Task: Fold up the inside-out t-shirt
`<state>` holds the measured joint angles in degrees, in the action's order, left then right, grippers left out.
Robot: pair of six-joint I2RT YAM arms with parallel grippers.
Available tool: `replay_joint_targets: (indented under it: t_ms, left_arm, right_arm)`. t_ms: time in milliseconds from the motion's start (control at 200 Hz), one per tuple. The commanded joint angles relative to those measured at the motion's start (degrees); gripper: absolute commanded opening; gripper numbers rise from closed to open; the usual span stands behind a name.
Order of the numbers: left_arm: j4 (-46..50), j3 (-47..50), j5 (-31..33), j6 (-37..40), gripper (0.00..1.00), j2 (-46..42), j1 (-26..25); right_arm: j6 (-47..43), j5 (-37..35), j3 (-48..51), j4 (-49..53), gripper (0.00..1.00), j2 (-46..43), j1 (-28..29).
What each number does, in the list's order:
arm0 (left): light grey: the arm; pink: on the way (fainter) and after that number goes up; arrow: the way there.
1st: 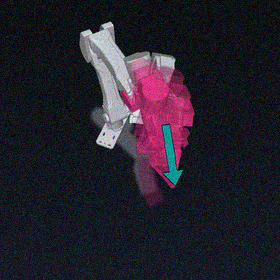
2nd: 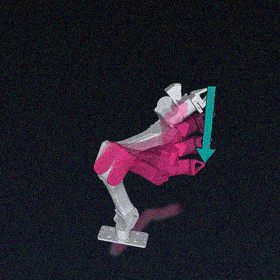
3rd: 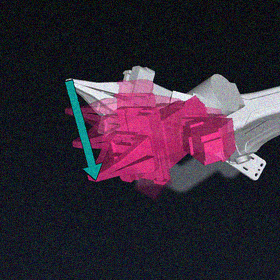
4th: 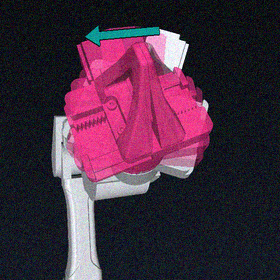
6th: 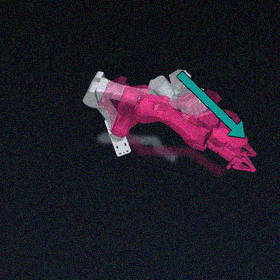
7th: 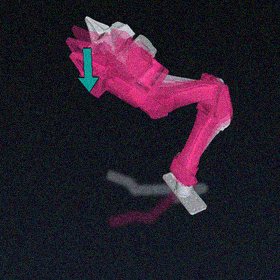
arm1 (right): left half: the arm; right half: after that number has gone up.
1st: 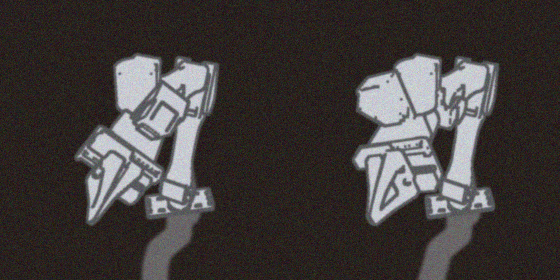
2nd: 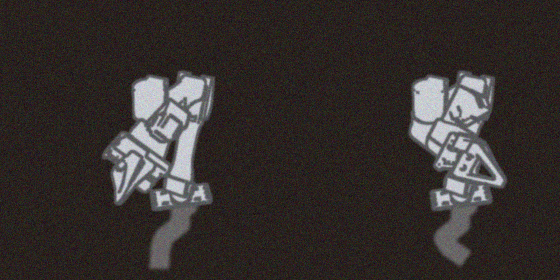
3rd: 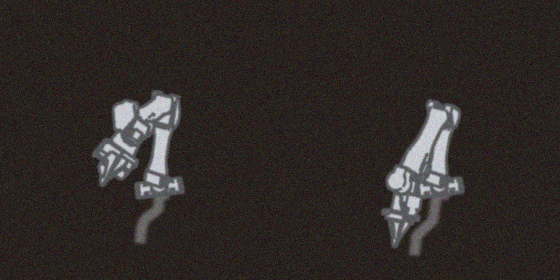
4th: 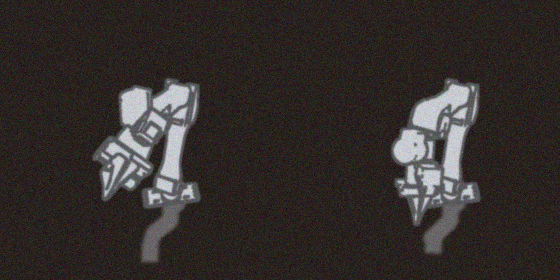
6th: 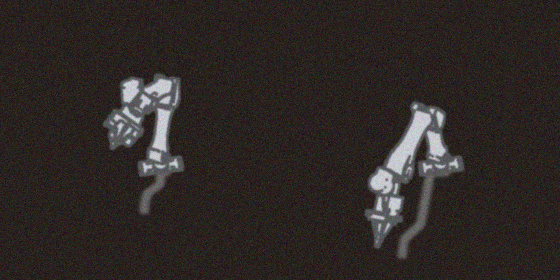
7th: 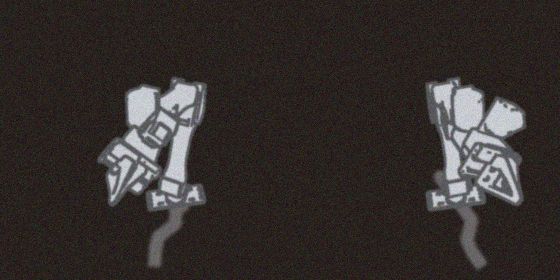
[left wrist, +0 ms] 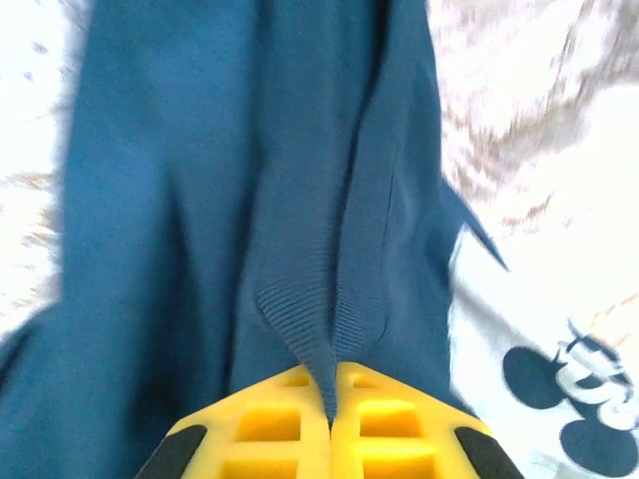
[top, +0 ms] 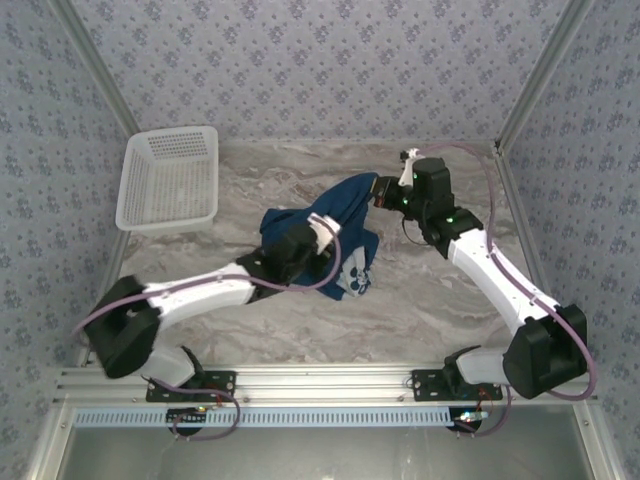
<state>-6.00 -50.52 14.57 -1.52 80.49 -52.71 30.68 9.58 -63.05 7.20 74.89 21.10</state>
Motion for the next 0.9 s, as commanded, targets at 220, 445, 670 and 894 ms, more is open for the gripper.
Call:
replay_joint_targets:
  t_ms: [220,445,670,894]
  left_arm:
    - [2.28,-21.07,1.52,4.56,0.0,-20.28,6.56]
    - [11.44,-37.68,2.63,13.34,0.0,-19.53,6.55]
    - [20.51,-46.08,1.62,13.98,0.0,-16.65,9.28]
    - [24.1,-48.15,-6.69,7.37,0.0,-8.58,13.6]
  right_arm:
    - [-13.44,-5.89,-25.21,-2.9,0.0,-9.09,2.98]
    - [-19.68,-7.73,-36.2,-0.2,0.0,-8.83,5.32]
    - [-20.72,-4.75,-38.11,2.63,0.0,-10.41,7.3]
    - [-25.83,-11.04,-38.94,8.68,0.0,-10.85,10.37]
